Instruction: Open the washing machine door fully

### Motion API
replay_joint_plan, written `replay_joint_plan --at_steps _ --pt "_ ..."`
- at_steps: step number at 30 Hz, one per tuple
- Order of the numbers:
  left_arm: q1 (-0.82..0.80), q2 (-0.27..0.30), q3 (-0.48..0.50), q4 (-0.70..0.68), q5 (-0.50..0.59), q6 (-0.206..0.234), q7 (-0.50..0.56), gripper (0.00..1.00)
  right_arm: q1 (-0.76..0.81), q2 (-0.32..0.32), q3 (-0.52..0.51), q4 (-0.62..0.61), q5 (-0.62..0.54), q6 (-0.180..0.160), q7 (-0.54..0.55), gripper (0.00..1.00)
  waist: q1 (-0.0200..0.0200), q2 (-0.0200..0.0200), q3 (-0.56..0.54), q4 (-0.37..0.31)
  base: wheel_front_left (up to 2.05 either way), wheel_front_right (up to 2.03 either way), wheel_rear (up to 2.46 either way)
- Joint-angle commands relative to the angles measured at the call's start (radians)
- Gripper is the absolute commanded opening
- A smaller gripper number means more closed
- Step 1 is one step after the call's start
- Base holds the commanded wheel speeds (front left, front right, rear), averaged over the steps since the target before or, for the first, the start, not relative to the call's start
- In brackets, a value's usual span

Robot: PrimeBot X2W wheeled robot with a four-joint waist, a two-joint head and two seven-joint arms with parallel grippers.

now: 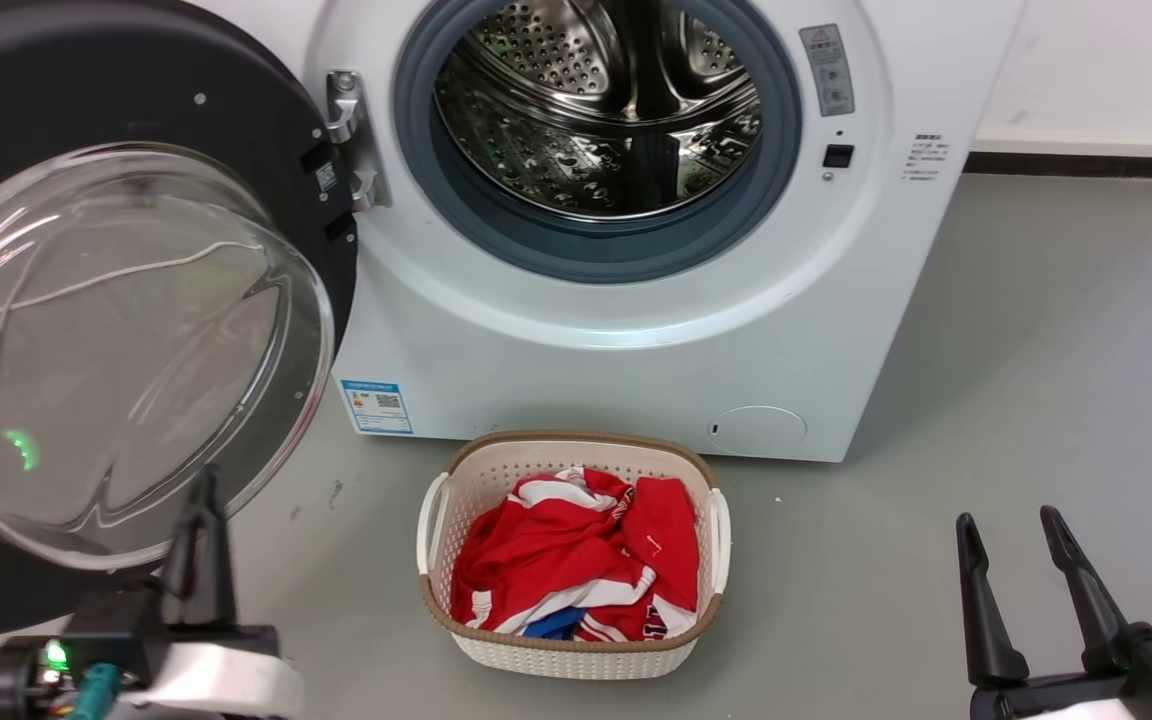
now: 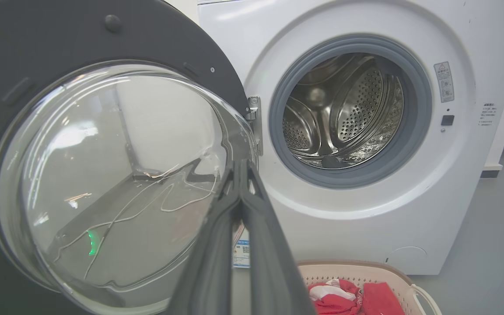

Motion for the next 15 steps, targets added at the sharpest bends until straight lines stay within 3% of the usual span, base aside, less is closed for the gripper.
replay_joint_plan --at_steps 1,15 --pt "0.016 -0.006 -0.013 -0.002 0.005 -0.003 0.002 0.00 0.014 0.003 0.001 -0.004 0.009 0.000 -0.002 1.00 0.0000 0.0000 -0.001 -0.008 0.00 0.00 0.00" --pt "0.071 -0.062 -0.112 -0.003 0.019 0.045 0.002 0.00 0.040 0.003 -0.011 -0.020 0.021 0.000 -0.002 1.00 0.0000 0.0000 -0.005 -0.053 0.00 0.00 0.00"
